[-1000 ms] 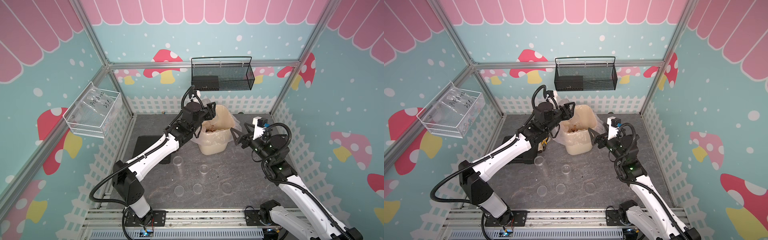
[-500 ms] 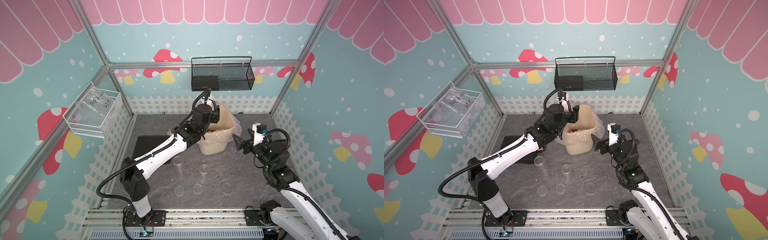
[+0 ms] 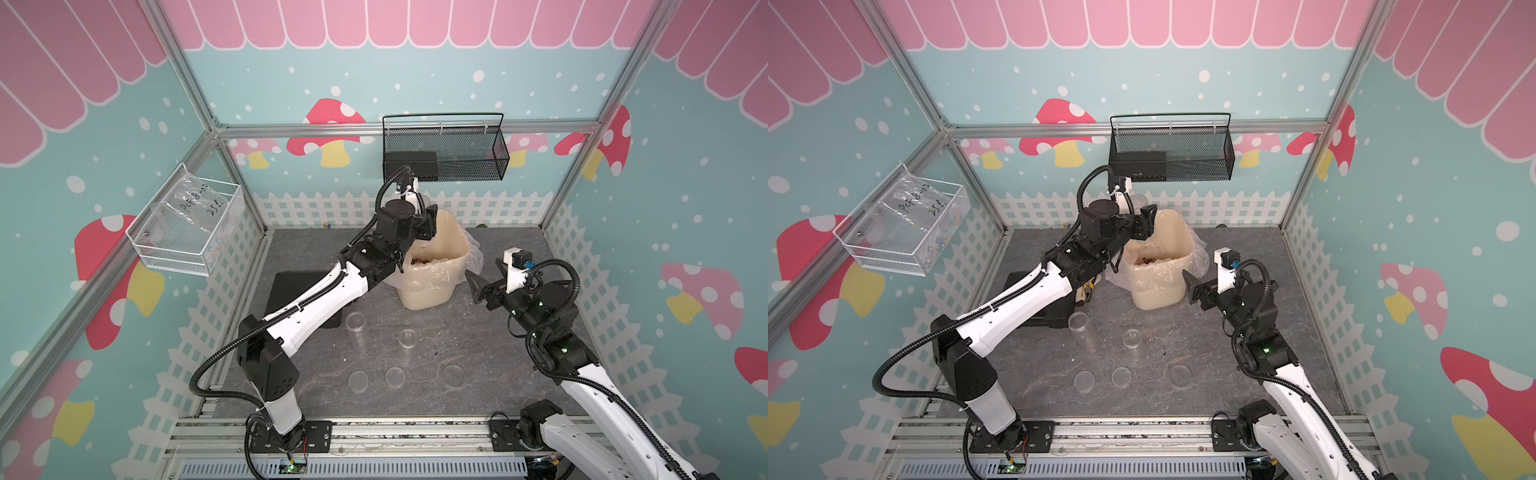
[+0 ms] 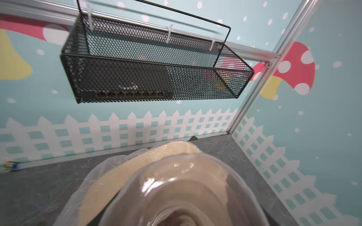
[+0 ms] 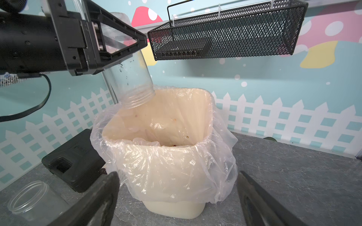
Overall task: Empty the moldy dried flower tea in the jars
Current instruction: Pour the moldy dried flower tea into the trash bin.
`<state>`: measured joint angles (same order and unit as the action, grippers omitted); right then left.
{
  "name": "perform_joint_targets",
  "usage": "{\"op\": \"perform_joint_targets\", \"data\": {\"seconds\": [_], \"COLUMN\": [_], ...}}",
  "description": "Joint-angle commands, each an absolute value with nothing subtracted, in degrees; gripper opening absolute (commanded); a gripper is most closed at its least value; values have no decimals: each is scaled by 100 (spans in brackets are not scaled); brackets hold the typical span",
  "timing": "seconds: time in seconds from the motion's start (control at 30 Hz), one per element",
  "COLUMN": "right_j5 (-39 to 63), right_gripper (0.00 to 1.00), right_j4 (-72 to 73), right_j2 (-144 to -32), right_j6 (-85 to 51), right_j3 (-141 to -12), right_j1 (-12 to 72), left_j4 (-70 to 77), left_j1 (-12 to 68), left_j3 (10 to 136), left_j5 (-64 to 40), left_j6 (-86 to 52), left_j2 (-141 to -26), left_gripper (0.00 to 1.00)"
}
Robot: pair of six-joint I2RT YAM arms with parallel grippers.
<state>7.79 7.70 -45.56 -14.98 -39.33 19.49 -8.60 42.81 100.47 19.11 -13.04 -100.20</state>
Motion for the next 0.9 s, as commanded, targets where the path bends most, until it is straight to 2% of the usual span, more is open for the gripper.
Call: {"op": "perform_joint_targets", "data": {"seconds": [0.0, 0.03, 0.07, 0.13, 0.17, 0.23, 0.27, 0.37, 0.43, 0.47, 0.57, 0.6, 0.67, 0.7, 0.77, 0.8, 0.87], "right_j5": [762, 756, 756, 761, 758, 749, 753, 741, 737, 732, 724, 718, 713, 716, 715, 723, 709], "right_gripper": [94, 94, 94, 95, 95, 95, 95, 95, 95, 95, 95, 95, 96, 96, 96, 96, 96], "right_j4": [760, 756, 762, 749, 750, 747, 741, 734, 738, 738, 727, 729, 729, 723, 716, 712, 719], "right_j2": [-4477, -4476, -4479, -4472, -4465, -4460, -4456, -4437, -4432, -4440, -4430, -4429, -4437, -4438, -4420, -4396, -4379], "right_j6": [-1356, -1354, -1354, -1364, -1360, -1347, -1340, -1340, -1328, -1327, -1344, -1346, -1336, -1352, -1367, -1364, -1347], "right_j3": [-3859, -3858, -3858, -3858, -3850, -3850, -3850, -3849, -3852, -3852, -3852, -3854, -3850, -3850, -3841, -3826, -3807], "right_j1": [1920, 1918, 1925, 1924, 1923, 1920, 1924, 1925, 1924, 1925, 1923, 1923, 1923, 1924, 1924, 1918, 1925], "left_j4": [-684, -662, -679, -566, -517, -754, -805, -557, -822, -907, -400, -477, -1060, -1094, -758, -823, -1042], "left_j1": [4448, 4240, 4242, 4678, 4758, 4338, 4218, 4707, 4311, 4185, 5027, 5008, 4489, 4454, 4719, 4638, 3921], "left_j3": [9943, 9862, 9871, 9955, 9979, 9990, 9982, 9983, 10007, 10026, 10053, 10110, 10270, 10279, 10160, 10168, 10082], "left_j5": [1757, 1301, 1430, 2425, 2545, 1529, 1396, 2551, 1465, 1278, 3091, 2930, 1879, 1794, 2580, 2389, 722], "left_j6": [-1284, -1766, -1666, -461, -359, -1479, -1697, -426, -1545, -1795, 479, 251, -1063, -1099, -286, -666, -2407], "left_j2": [-9909, -9876, -9857, -9893, -9927, -9891, -9873, -9903, -9897, -9892, -9960, -9984, -9976, -9968, -9988, -9989, -9967], "left_gripper": [0, 0, 0, 0, 0, 0, 0, 0, 0, 0, 0, 0, 0, 0, 0, 0, 0]}}
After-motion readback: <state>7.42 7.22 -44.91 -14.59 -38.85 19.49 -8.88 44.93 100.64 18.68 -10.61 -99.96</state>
